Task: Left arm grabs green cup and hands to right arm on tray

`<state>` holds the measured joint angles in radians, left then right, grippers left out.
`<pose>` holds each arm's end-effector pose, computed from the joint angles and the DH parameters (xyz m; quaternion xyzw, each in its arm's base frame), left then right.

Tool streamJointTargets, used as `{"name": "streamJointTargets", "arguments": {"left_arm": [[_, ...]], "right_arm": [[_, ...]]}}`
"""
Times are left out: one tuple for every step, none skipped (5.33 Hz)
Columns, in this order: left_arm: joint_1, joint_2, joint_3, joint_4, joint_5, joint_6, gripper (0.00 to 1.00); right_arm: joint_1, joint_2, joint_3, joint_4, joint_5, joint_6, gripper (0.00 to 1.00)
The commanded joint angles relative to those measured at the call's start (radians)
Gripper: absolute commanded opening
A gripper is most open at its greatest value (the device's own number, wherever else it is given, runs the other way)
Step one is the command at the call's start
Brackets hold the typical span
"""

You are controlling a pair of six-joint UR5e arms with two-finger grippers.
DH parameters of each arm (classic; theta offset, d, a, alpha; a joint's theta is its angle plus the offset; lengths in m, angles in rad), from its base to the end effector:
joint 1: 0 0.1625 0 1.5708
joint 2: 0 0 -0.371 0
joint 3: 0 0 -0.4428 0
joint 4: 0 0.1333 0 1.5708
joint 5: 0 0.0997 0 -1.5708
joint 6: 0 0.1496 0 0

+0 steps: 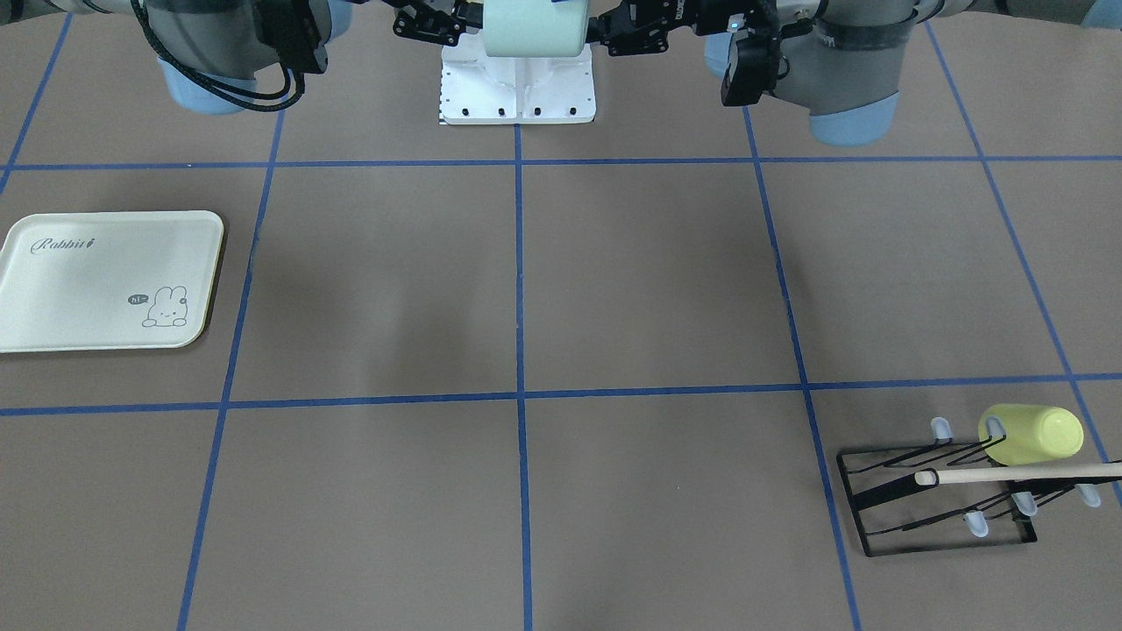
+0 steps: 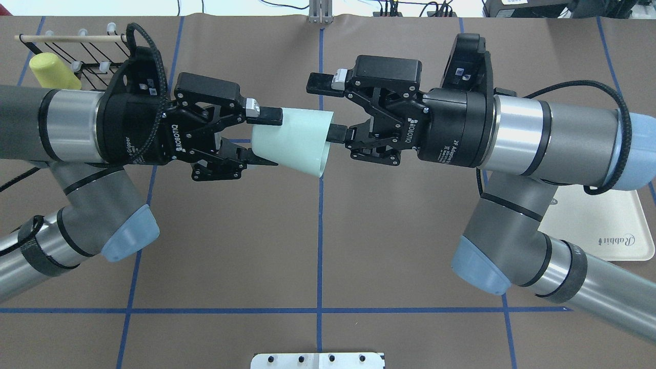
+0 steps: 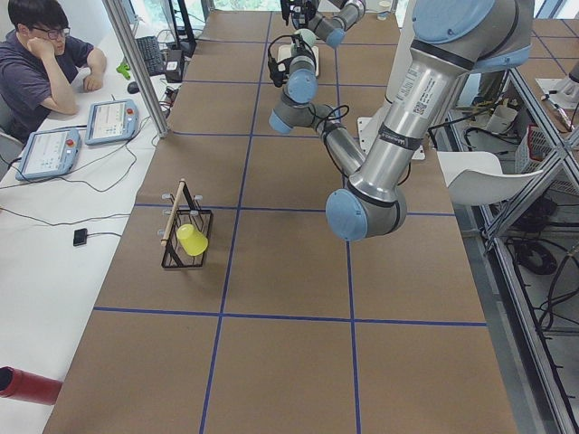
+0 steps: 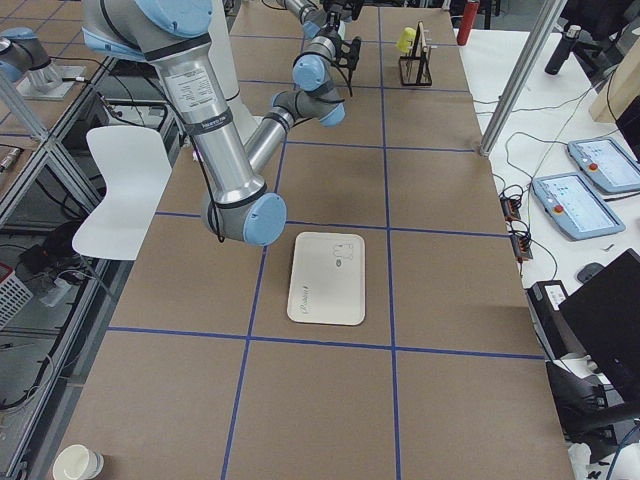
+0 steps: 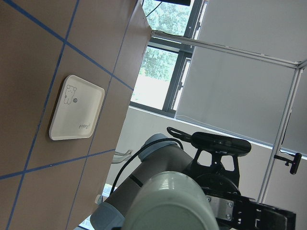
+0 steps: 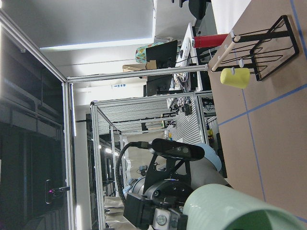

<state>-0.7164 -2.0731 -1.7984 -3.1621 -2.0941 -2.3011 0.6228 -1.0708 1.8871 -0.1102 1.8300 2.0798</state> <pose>0.3653 -0.3957 0.0311 -0.1093 0.8851 -0.0772 0.4458 -0.3722 -0.3842 -0.0042 -0.0029 -0.9020 0.1237 0.4136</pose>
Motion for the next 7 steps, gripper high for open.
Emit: {"name": "streamJointTargets", "arguments": {"left_arm": [[0.000, -0.001, -0.003, 0.001, 0.000, -0.001, 0.57], [0.000, -0.001, -0.001, 0.001, 0.000, 0.000, 0.57], [0.000, -0.001, -0.001, 0.001, 0.000, 0.000, 0.57], [0.000, -0.001, -0.001, 0.001, 0.000, 0.000, 0.57], [0.000, -0.001, -0.001, 0.001, 0.000, 0.000, 0.57], [0.000, -0.002, -0.001, 0.002, 0.000, 0.002, 0.89], [-0.002, -0.005, 0.002, 0.002, 0.000, 0.006, 1.00]], "right_arm": [[0.000, 0.000, 0.001, 0.000, 0.000, -0.003, 0.61], [0.000, 0.000, 0.003, 0.000, 0.002, -0.001, 0.47], [0.000, 0.000, 0.001, 0.000, 0.003, -0.006, 0.37], [-0.002, 0.000, 0.003, 0.000, 0.005, -0.012, 0.36], [-0.002, 0.000, 0.003, 0.000, 0.003, -0.012, 0.33], [-0.005, -0.003, 0.001, -0.002, 0.008, -0.014, 0.00], [-0.005, -0.012, 0.003, -0.002, 0.009, -0.012, 0.00]]}}
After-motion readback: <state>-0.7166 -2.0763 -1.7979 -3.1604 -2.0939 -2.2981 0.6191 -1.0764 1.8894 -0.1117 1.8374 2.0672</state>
